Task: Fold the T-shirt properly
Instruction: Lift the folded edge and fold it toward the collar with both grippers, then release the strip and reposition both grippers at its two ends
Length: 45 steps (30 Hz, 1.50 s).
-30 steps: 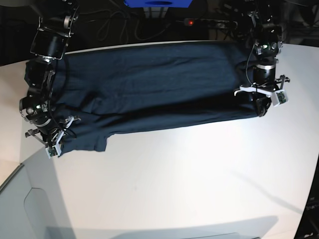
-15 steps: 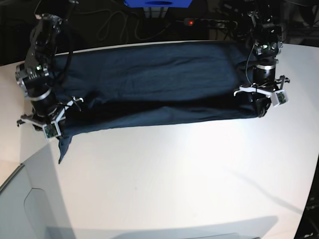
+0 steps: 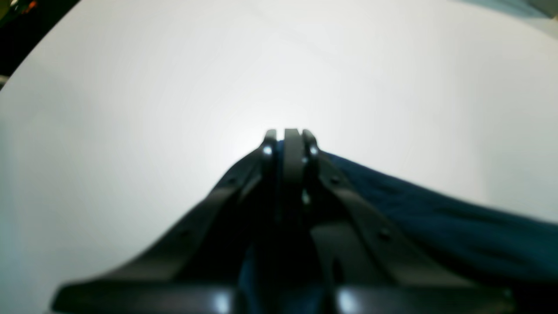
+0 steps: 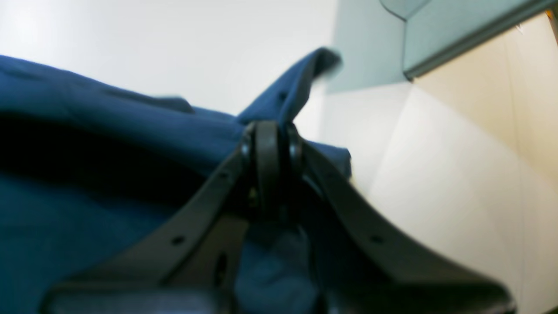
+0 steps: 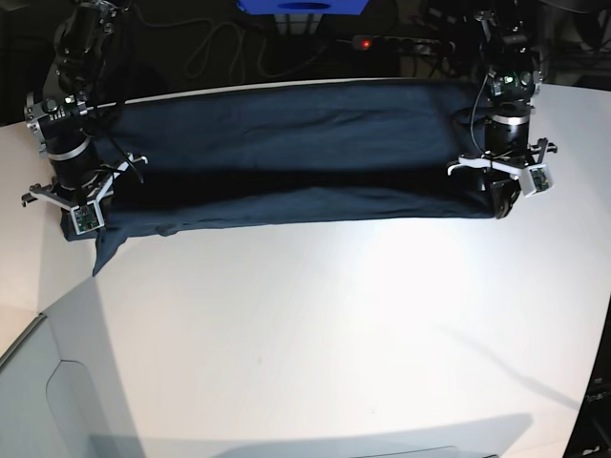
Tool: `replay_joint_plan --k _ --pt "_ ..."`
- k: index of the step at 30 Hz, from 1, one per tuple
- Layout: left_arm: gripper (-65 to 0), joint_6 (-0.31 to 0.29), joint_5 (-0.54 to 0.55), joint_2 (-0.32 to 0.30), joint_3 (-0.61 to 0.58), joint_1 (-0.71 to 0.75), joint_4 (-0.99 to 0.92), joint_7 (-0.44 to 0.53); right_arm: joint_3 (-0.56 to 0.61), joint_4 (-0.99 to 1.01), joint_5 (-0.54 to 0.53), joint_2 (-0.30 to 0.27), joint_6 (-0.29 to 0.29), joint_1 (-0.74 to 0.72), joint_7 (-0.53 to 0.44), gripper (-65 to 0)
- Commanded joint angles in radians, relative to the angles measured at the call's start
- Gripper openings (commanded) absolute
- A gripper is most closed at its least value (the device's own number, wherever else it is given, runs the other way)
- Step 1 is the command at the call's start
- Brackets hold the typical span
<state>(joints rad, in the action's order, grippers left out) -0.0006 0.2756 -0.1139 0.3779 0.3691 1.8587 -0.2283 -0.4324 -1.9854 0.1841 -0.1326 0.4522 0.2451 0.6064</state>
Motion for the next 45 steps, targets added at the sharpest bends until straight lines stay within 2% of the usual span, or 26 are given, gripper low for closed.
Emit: replay_joint_plan --k 1,14,21,31,38,45 --pt "-65.0 0.001 0.001 -0.007 0.003 -0.005 0.015 0.028 -0.006 -0.015 -0.004 -0.009 0.012 0.001 -0.019 -64.8" --pt "-65.0 0.001 0.001 -0.007 0.005 0.066 -0.020 0.030 -0.033 0.010 -0.002 -0.009 0.012 0.017 -0.019 -64.8" --pt "-65.0 0.001 0.001 -0.008 0.005 0.071 -0.064 0.030 -0.035 0.085 -0.002 -0.009 0.012 0.017 -0.019 -64.8" --pt "-65.0 0.001 0.000 -0.008 0.003 0.094 -0.066 0.028 -0.035 0.094 -0.004 -0.009 0.012 0.018 -0.015 -64.8" --pt "-65.0 0.000 0.004 -0.008 0.002 0.089 -0.176 0.033 -0.033 0.148 -0.002 -0.009 0.012 0.015 -0.016 -64.8" --pt "-65.0 0.000 0.003 -0.008 0.002 0.089 -0.179 0.033 -0.033 0.163 -0.002 -0.009 0.012 0.015 -0.016 -64.4"
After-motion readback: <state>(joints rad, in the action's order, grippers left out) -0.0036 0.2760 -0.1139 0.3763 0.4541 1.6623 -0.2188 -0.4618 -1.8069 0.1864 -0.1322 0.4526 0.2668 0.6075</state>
